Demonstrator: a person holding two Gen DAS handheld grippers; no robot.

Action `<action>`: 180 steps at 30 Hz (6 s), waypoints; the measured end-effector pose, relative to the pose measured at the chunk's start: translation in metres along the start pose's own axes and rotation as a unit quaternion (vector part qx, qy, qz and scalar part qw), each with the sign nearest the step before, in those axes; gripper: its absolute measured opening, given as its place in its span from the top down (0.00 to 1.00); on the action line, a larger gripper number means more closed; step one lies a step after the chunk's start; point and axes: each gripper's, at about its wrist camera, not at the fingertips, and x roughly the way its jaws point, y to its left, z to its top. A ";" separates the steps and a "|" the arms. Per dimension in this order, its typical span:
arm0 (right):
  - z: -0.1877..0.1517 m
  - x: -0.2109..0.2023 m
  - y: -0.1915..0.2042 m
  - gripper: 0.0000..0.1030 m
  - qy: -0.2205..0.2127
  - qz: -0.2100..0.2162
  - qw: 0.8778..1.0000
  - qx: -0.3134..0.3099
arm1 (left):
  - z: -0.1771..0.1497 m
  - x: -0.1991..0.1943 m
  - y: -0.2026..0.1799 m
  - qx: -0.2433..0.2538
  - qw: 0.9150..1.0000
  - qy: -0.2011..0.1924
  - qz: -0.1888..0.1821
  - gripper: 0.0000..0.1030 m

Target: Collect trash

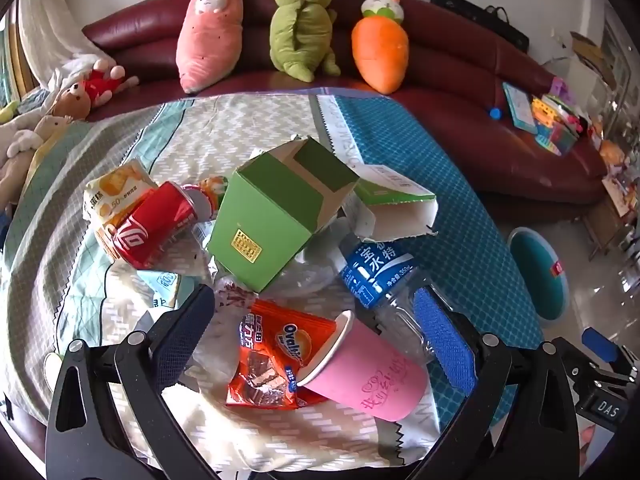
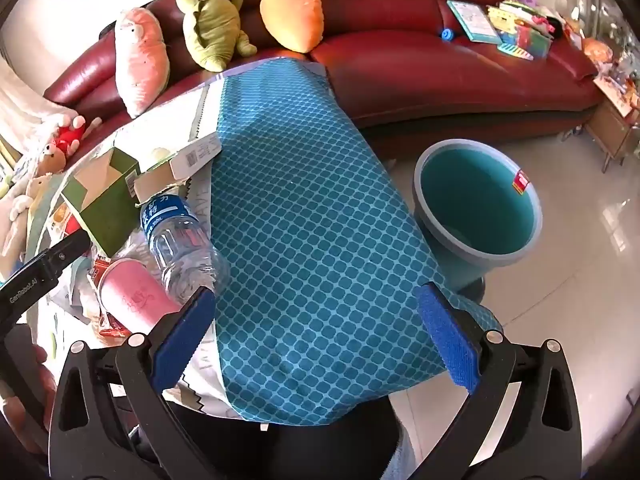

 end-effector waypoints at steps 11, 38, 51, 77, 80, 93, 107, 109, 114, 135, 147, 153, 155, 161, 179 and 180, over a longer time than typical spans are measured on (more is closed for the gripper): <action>0.005 0.004 0.002 0.06 0.005 -0.007 1.000 0.004 | 0.003 -0.001 -0.001 -0.001 1.000 0.000 -0.004 0.04; 0.007 -0.008 -0.010 0.06 -0.006 -0.018 1.000 0.019 | 0.005 -0.005 -0.007 0.004 1.000 -0.001 -0.022 0.04; 0.009 -0.002 -0.012 0.06 -0.001 -0.026 0.999 0.019 | 0.004 -0.005 -0.010 0.017 0.999 -0.021 -0.020 0.04; 0.020 -0.002 0.000 0.06 0.001 -0.028 1.000 0.000 | 0.006 0.002 0.013 0.019 0.999 -0.005 -0.025 0.04; 0.022 0.000 0.005 0.06 0.008 -0.023 1.000 -0.005 | 0.008 0.007 0.022 0.021 0.999 0.000 -0.036 0.04; 0.037 0.034 0.019 0.06 0.052 0.000 0.999 -0.015 | 0.022 0.046 0.045 0.100 0.995 0.022 -0.002 0.04; 0.050 0.062 0.035 0.06 0.087 0.003 0.996 -0.025 | 0.034 0.081 0.042 0.121 0.991 0.029 -0.040 0.29; 0.054 0.063 0.043 0.06 0.092 0.008 0.995 -0.034 | 0.035 0.081 0.045 0.116 0.992 0.031 -0.051 0.29; 0.080 0.067 0.059 0.06 0.092 0.021 0.995 -0.045 | 0.044 0.076 0.062 0.080 0.994 0.027 -0.070 0.29; 0.164 0.195 0.108 0.25 0.224 0.163 0.961 0.001 | 0.113 0.079 0.101 -0.013 0.998 -0.001 -0.063 0.29; 0.161 0.174 0.131 0.64 0.179 0.237 0.955 -0.005 | 0.118 0.065 0.103 -0.012 0.999 -0.019 -0.039 0.39; 0.153 0.167 0.136 0.62 0.190 0.231 0.954 -0.021 | 0.106 0.080 0.106 -0.001 1.000 0.008 -0.021 0.29; 0.151 0.167 0.140 0.60 0.195 0.229 0.953 -0.025 | 0.104 0.089 0.108 -0.002 1.000 0.021 -0.020 0.26; 0.145 0.181 0.148 0.54 0.222 0.230 0.947 -0.018 | 0.095 0.115 0.111 -0.011 0.997 0.070 -0.034 0.25; 0.155 0.111 0.137 0.71 0.128 0.255 0.958 -0.040 | 0.116 0.024 0.080 0.000 0.999 -0.020 -0.040 0.39; 0.156 0.105 0.130 0.71 0.119 0.252 0.960 -0.037 | 0.117 0.022 0.075 0.001 0.999 -0.019 -0.044 0.39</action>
